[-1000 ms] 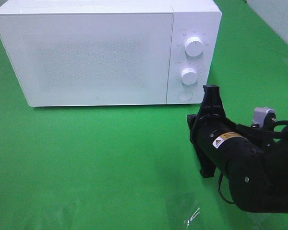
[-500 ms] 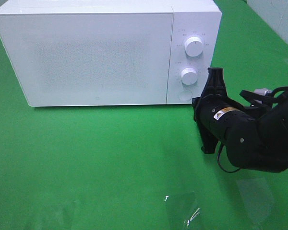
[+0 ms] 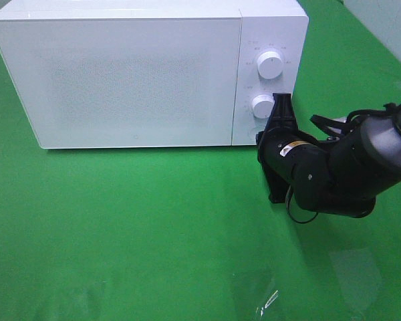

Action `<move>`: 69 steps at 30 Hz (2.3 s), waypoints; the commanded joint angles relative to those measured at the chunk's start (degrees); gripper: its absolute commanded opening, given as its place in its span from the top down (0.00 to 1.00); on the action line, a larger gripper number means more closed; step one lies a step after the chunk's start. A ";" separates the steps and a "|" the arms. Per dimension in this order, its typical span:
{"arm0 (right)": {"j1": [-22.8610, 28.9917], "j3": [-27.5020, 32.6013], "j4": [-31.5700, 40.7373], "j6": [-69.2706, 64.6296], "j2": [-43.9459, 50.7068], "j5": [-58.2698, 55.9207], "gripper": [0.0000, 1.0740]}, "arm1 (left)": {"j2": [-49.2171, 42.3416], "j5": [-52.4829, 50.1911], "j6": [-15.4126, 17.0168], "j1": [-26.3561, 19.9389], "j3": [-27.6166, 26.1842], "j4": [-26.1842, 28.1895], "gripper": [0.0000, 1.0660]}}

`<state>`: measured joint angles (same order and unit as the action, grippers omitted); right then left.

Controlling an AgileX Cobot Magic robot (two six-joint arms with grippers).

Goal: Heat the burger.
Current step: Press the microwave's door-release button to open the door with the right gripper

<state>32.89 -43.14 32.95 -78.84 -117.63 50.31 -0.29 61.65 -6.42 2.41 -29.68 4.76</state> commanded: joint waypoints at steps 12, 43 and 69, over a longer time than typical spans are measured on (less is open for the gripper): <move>-2.92 -4.93 -1.60 0.69 -4.30 -0.63 1.00 | -0.34 -0.34 0.17 -0.11 0.00 0.23 0.06; -2.92 -7.62 -0.69 -1.26 -5.73 12.09 1.00 | -0.34 -0.34 0.17 -0.11 0.00 0.23 0.06; -6.25 -13.98 0.52 2.86 -5.84 16.56 1.00 | -0.34 -0.34 0.17 -0.11 0.00 0.23 0.06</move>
<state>29.62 -52.54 33.40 -77.41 -124.79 50.48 -0.29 61.65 -6.42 2.41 -29.68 4.76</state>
